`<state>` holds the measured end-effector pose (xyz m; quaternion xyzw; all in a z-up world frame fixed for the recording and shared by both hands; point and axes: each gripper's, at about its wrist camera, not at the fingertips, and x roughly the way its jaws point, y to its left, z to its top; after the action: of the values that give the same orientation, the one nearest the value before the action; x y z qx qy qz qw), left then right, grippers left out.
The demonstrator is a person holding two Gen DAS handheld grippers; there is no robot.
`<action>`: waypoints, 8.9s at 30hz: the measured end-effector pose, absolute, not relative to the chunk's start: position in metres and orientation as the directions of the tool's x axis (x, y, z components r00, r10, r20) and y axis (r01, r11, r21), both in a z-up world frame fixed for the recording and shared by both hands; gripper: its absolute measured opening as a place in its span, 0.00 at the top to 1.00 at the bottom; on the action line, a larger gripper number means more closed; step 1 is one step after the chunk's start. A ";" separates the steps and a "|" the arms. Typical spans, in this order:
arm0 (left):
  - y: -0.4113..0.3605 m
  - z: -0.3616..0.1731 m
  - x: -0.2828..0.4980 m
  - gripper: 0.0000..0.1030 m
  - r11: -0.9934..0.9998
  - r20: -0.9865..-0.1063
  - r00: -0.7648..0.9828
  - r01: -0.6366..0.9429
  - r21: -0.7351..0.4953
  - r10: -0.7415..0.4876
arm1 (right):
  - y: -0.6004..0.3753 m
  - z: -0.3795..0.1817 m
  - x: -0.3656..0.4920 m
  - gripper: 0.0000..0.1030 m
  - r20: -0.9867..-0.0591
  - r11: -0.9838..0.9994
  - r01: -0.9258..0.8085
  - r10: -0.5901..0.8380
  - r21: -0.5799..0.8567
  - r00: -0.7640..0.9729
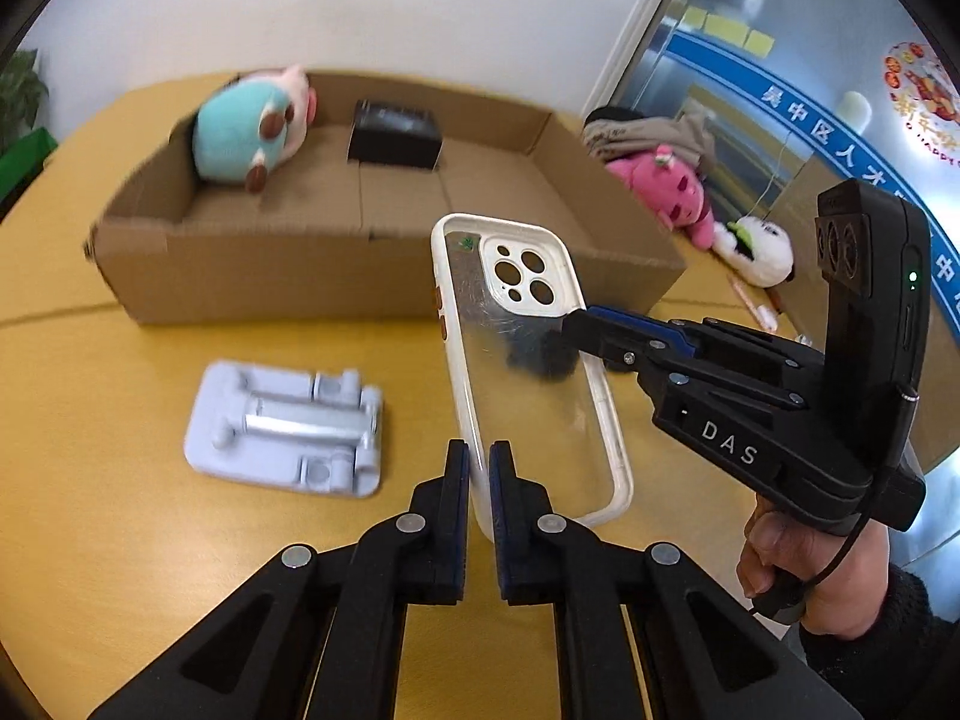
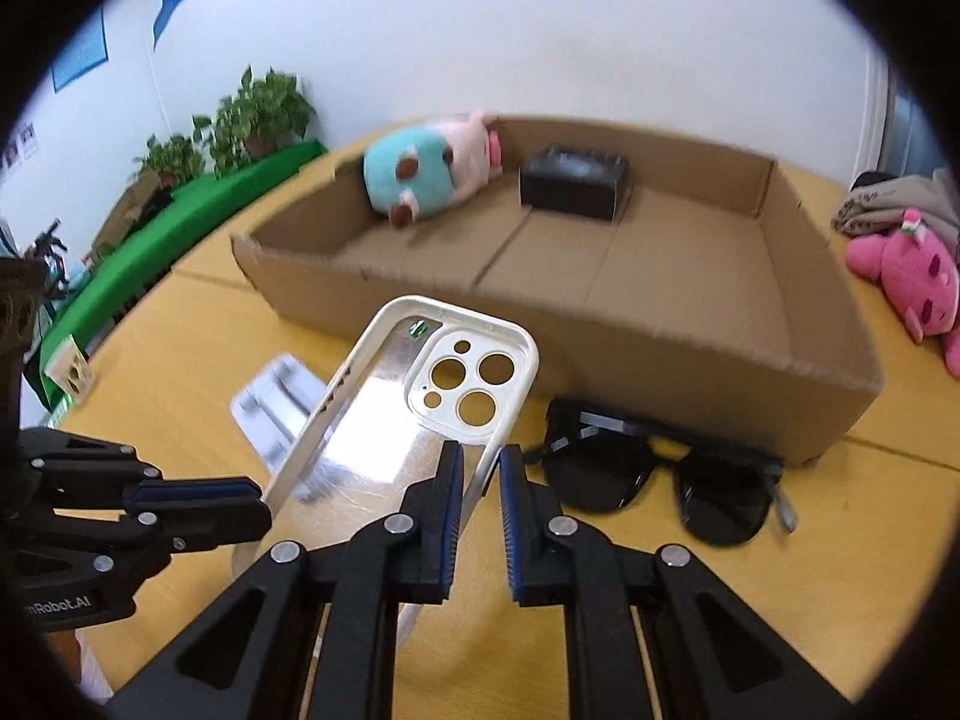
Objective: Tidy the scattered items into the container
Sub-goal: 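Lift the phone case with the left gripper over the cardboard box, then lower the phone case into the box and open the left gripper, then move the left gripper to the white phone stand and close on it, then lift the white phone stand with the left gripper over the box, then lower the phone stand into the box and open the left gripper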
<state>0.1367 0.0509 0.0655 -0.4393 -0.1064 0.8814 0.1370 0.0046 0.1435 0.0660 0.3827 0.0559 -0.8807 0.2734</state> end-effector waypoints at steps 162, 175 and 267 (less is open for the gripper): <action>-0.057 -0.012 0.098 0.67 -0.945 -0.782 -0.547 -0.056 -0.322 0.299 | 0.054 0.006 0.007 0.63 -0.759 -0.767 0.591 -0.534 0.250 -0.372; -0.041 0.034 0.117 0.68 -0.950 -0.730 -0.623 -0.075 -0.302 0.282 | 0.073 0.029 0.014 0.70 -0.707 -0.765 0.583 -0.571 0.273 -0.418; 0.037 0.148 0.100 0.00 -1.000 -0.553 -0.833 -0.009 -0.018 0.018 | 0.151 0.165 -0.001 0.01 -0.602 -0.898 0.439 -0.347 -0.007 -0.719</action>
<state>0.1000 0.0368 0.1480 -0.2891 -0.0073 0.9572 0.0069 -0.0006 0.1507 0.1651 0.3085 0.0746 -0.9242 0.2126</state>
